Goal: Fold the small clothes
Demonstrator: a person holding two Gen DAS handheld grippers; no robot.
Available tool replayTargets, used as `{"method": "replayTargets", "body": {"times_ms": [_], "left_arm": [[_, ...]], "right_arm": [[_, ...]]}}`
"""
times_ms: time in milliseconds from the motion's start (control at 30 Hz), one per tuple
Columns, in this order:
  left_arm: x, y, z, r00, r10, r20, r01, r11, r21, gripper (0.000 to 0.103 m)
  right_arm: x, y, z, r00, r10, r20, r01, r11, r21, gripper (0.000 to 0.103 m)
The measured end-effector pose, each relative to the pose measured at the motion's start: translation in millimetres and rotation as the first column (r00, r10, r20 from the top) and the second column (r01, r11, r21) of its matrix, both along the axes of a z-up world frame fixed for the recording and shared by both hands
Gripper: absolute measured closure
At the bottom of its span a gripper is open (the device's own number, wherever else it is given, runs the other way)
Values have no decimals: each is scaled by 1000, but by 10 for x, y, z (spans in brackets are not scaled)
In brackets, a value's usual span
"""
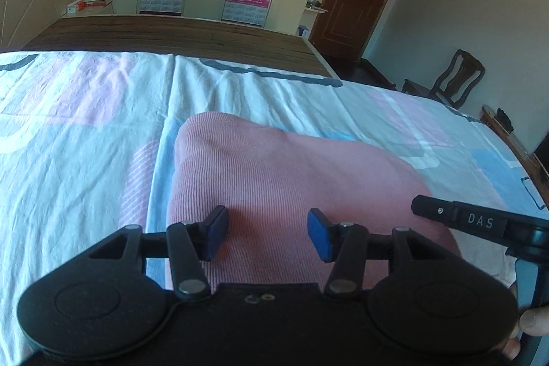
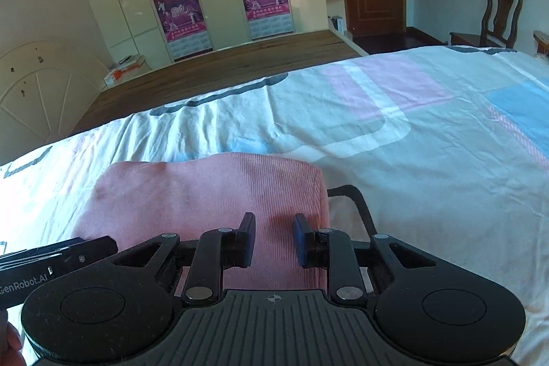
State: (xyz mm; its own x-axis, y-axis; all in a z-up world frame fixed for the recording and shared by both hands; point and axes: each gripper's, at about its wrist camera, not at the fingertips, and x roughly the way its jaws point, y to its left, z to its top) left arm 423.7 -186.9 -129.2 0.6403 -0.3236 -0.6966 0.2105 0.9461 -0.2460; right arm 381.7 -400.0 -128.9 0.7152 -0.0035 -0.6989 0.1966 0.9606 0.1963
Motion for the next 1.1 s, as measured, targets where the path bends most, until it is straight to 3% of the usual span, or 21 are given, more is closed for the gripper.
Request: {"method": "replayTargets", "body": {"times_ms": [133,233,300,367,433,500,567,633,700,800,1100], "left_arm": [[-65,51,-102,1000,11,23,-10,1000,-22,55],[-121,-2,0,999,5,46,-5,1000,3,54],[-110,2,92,995,14,97,-16,1000,14,45],[-60,-11,127,990,50,130,-54,998,26,35],[48,-25,57,994,58,93,-63,997,46,36],[94,-44,-33,994,54,94,-63,993,96,36],[98,-36,-71,994,47,98,-58,992,115,34],[102,-4,-80,994,62,89,-72,991,115,33],[99,23,-87,995,71,75,-80,989,123,33],[55,59,-59,995,79,64,-86,988,125,33],[-292,112,57,995,75,70,-85,984,153,33]], "right_arm": [[132,-39,-303,999,28,-40,-30,997,-66,79],[95,1,-269,998,53,-29,-56,992,-113,78],[86,-37,-200,1000,27,9,-26,997,-69,77],[117,-33,-151,999,22,44,-19,998,-60,65],[192,30,-159,998,38,45,-34,994,-102,51],[293,64,-264,999,49,11,-47,990,-134,49],[298,-6,-363,999,31,8,-30,994,-104,35],[286,-136,-408,1000,-13,0,13,999,-36,27],[265,-203,-404,1000,-23,-9,23,1000,7,27],[192,-132,-293,1000,-12,-9,12,999,-40,27],[-369,52,27,997,34,71,-31,998,-47,28]]}}
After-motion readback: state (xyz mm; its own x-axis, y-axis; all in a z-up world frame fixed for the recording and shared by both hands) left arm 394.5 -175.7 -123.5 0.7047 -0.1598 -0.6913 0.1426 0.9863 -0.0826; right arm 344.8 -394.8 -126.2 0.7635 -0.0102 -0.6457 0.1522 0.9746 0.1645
